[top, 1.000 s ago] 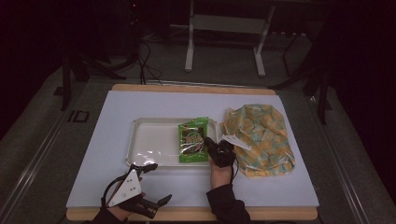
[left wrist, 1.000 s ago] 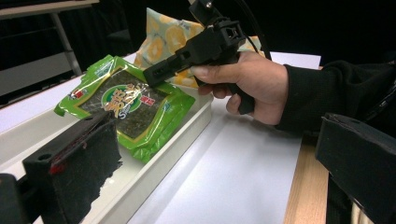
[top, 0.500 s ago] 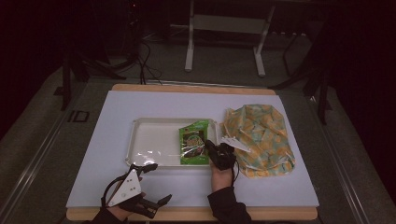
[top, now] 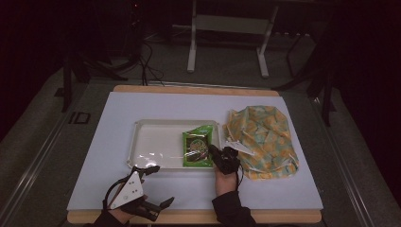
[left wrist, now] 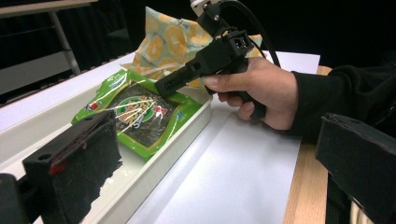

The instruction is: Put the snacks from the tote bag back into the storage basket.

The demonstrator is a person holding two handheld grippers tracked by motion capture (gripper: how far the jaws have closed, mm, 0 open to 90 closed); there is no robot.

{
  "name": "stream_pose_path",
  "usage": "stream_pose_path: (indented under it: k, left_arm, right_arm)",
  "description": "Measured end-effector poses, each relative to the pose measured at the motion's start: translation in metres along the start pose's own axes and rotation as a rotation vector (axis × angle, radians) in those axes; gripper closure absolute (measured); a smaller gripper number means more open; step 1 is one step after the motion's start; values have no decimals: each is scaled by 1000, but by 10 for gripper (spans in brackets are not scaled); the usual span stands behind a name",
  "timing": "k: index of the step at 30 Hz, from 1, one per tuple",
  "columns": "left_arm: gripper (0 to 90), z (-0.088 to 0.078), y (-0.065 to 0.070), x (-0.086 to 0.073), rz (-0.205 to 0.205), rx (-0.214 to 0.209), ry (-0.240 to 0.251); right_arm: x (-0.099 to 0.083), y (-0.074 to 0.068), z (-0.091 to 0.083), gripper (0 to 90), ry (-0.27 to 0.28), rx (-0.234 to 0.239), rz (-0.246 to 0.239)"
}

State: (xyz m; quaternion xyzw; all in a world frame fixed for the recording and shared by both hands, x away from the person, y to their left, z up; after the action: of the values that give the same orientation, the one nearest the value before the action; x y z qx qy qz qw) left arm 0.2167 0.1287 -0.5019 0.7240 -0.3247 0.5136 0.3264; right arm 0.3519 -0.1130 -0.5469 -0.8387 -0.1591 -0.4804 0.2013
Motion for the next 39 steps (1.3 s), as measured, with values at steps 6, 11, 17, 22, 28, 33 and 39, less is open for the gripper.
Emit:
stream_pose_path:
  k: [6,11,17,22,28,33,39]
  left_arm:
    - [3,0,0,0,2,-1,-2]
    - [3,0,0,0,4,-2,-4]
    - [3,1,0,0,5,-4,-4]
    - [3,0,0,0,6,-4,-5]
    - [3,1,0,0,6,-3,-4]
    - [3,1,0,0,5,-1,-5]
    - [3,1,0,0,4,-1,-6]
  right_arm:
    - [-2,-1,0,879,-10,-16,-17]
    - [-3,0,1,826,-29,-30,-34]
    - [-1,-1,2,729,-34,-49,-60]
    - [3,0,1,692,-39,-40,-81]
    - [15,-1,-2,646,-47,-21,-124]
    - [27,0,-4,571,-73,-5,-187]
    - [50,1,-6,417,-71,60,-261]
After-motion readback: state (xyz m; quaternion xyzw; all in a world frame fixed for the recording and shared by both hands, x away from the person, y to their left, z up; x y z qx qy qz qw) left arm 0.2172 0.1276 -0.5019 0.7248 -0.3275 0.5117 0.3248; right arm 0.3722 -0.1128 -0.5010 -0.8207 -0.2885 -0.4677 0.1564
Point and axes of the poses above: each handheld gripper's, and its own axes: z roughly forward along the jaws, x roughly out of its top, y roughly to its right, the point moved 4 cm from there along z, roughly forward along the jaws, and after that the axes turned 13 degrees about -z, right-handed, at the moved point
